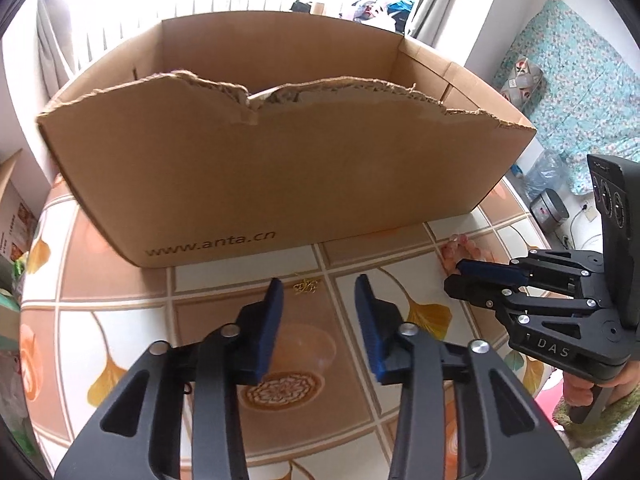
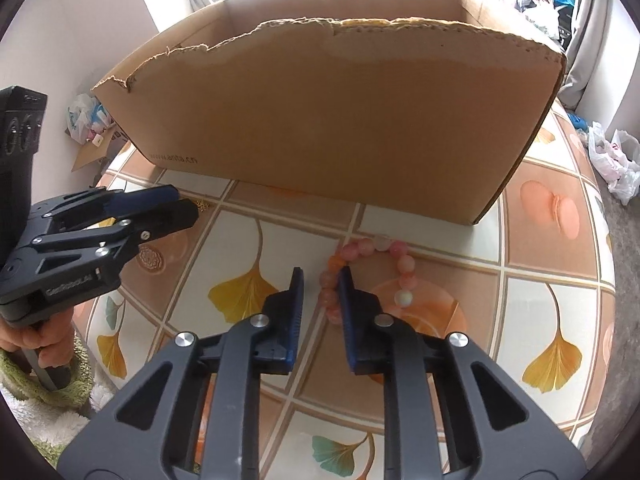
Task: Organize jewelry
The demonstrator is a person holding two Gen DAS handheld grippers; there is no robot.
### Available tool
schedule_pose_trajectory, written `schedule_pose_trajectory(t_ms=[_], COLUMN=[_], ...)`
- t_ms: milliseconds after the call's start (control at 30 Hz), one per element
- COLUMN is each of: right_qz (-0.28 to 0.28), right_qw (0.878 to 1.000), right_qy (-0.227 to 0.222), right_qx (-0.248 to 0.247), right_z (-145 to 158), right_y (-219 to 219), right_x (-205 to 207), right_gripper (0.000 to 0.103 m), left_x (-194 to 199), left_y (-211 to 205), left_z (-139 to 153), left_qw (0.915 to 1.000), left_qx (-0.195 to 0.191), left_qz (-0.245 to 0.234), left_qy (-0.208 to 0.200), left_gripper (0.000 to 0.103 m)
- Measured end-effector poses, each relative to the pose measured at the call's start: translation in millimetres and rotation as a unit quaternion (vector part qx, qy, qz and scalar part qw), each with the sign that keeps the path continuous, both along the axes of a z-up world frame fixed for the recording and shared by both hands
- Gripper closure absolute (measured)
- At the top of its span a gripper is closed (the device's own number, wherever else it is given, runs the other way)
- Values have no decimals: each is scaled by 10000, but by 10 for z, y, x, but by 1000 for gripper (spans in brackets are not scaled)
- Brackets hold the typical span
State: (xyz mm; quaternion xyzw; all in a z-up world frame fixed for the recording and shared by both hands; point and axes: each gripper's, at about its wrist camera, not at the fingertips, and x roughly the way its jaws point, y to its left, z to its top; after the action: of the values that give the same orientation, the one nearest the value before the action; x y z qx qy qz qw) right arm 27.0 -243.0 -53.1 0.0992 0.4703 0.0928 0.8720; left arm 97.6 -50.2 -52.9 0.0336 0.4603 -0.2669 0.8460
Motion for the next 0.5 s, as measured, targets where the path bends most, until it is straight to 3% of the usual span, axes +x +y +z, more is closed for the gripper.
schedule_pose_trajectory(t_ms=[333, 500], right_qz=[-18, -21], right_qw=[10000, 10000], right_qy=[-29, -30], right_qx=[65, 70], right_z=[6, 1], right_y=[-67, -64], right_x=[-32, -27], right_gripper=[86, 86], left_x=[109, 124], left_y=[-59, -67], left_z=[-93, -104], left_qw=[9999, 9998], left_qx=[151, 186], left_qz=[5, 37], left_qy=[47, 55], left_gripper=[89, 89])
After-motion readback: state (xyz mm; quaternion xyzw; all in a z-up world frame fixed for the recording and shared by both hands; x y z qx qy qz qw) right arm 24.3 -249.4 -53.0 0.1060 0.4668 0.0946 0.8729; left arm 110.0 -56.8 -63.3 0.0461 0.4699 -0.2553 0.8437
